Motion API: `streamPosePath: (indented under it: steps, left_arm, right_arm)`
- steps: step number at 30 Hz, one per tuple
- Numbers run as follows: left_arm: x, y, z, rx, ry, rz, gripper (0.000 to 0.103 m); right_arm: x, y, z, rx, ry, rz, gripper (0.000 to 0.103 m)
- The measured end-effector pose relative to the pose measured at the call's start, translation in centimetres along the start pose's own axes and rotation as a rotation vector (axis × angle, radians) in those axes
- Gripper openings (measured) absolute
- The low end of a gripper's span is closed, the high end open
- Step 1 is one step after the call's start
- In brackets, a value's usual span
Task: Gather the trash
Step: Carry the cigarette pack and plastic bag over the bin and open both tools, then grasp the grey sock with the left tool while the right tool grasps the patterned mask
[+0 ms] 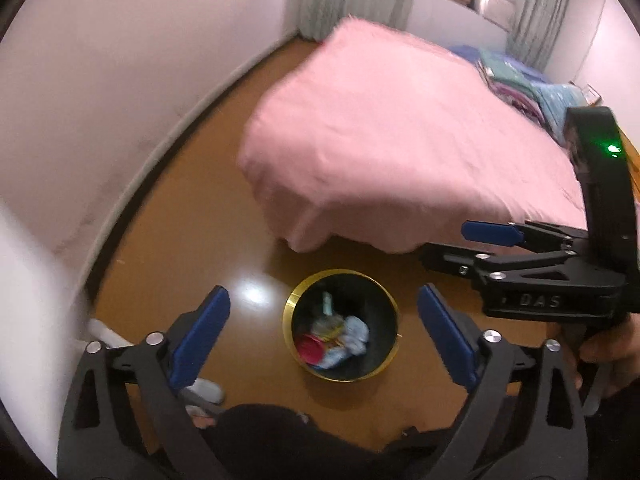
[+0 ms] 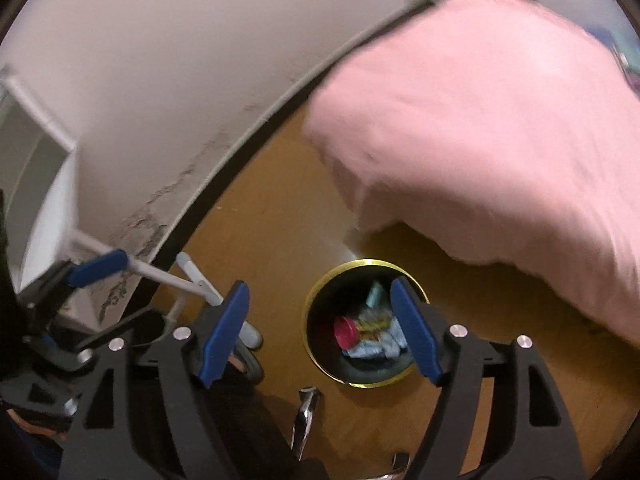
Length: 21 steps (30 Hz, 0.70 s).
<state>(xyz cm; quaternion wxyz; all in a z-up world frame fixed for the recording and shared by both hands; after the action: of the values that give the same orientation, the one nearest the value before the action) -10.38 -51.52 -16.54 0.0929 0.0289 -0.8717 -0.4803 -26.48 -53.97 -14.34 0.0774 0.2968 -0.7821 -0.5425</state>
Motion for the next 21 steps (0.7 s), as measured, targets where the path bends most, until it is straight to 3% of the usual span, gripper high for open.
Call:
streamPosePath:
  steps: [4,9,16,21]
  left_arm:
    - [-5.4,7.4,1.7,0.071,0.052,-0.135,0.093]
    - [-16.6,17.3,8.5,0.11,0.274,-0.325,0.093]
    - [-29.1,29.7,22.2,0.109,0.579,-0.606,0.093]
    - [-32.6,34.6,31.9,0.082,0.746,-0.703,0.093]
  right_arm:
    - [-9.9,1.6,-1.9,0.047,0.185,-0.091,0.077]
    - [-26.3,1.6,-0.5,0.023,0.473,-0.269,0.077]
    - [-46.0,0.0,8.3,-0.135,0.811,-0.493,0.077]
    - [-53.3,-1.2,13.4,-0.212,0.954,-0.53,0.077]
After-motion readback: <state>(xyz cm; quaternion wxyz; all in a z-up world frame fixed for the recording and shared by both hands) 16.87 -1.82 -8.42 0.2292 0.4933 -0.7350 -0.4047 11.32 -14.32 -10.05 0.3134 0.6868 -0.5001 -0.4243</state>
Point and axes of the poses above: each gripper's, at about its wrist camera, not at the fingertips, and y roughly against the way its jaws point, x to its right, z to its underside, the point moved 9 cm from there along -y, roughly the way its jaws point, and after that the axes turned 4 degrees about -x, right-handed, at the moved point
